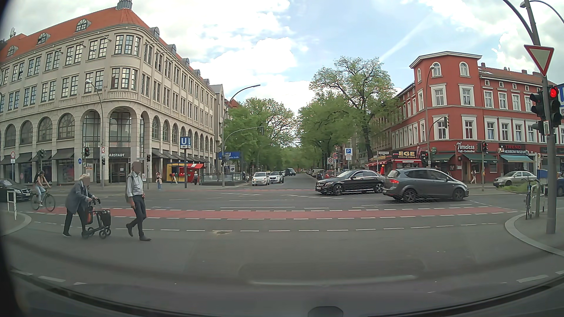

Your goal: Follow the waypoints while adhering to traffic rules and regulations

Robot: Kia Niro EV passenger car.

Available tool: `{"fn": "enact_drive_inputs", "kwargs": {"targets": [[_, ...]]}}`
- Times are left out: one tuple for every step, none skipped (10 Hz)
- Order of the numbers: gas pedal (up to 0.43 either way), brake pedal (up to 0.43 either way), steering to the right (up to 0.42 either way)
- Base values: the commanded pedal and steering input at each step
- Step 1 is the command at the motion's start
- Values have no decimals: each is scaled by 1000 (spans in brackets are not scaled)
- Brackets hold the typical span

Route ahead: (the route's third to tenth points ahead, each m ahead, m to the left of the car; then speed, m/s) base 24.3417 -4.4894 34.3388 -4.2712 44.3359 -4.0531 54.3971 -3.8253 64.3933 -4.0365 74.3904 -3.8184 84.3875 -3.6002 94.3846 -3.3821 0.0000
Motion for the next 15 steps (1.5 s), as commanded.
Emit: {"fn": "enact_drive_inputs", "kwargs": {"targets": [[0, 402, -3], [0, 402, -3], [0, 402, -3], [0, 402, -3], [0, 409, -3], [0, 402, -3], [0, 402, -3], [0, 402, -3], [0, 402, -3], [0, 402, -3], [0, 402, -3], [0, 402, -3], [0, 409, -3], [0, 402, -3], [0, 402, -3]]}}
